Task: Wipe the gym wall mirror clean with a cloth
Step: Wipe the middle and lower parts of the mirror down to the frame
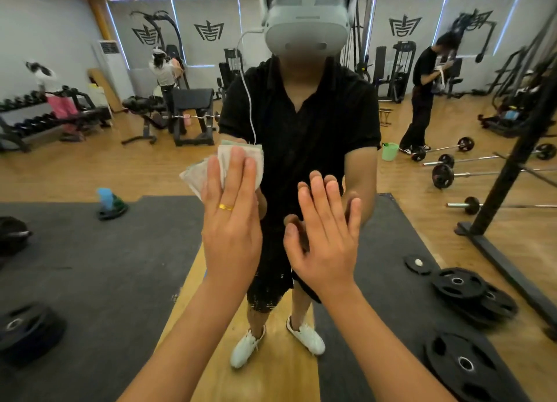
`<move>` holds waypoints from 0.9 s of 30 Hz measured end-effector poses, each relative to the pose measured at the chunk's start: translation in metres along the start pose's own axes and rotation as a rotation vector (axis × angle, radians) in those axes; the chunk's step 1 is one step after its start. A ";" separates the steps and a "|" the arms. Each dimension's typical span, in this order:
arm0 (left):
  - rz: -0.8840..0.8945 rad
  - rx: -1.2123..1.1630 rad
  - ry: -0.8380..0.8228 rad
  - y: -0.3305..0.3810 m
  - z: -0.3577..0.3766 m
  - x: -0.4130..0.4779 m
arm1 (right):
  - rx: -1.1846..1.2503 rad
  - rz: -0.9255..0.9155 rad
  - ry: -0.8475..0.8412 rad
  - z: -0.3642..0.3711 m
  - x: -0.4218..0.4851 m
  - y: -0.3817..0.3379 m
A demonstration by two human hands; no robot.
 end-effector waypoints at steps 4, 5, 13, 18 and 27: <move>0.055 -0.043 0.008 0.023 0.000 0.045 | 0.006 0.005 0.014 -0.002 -0.001 0.000; 0.069 -0.049 0.016 0.023 0.000 0.050 | 0.009 0.002 0.013 -0.001 0.000 0.001; 0.080 0.052 -0.018 0.004 0.025 -0.037 | -0.021 -0.023 0.027 0.002 -0.005 0.001; 0.078 0.027 -0.041 0.017 0.020 -0.001 | -0.044 -0.017 0.023 0.001 -0.008 0.003; 0.136 0.079 -0.055 0.014 0.019 0.000 | -0.048 -0.024 0.036 0.000 -0.009 0.003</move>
Point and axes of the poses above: each hand's wrist, its own x-axis towards the middle knuckle, its own z-axis out of the palm, y = z × x, the point moved 8 cm from there along x, towards the middle knuckle, and after that the axes turned 4 degrees about -y, right-handed, at the moved point
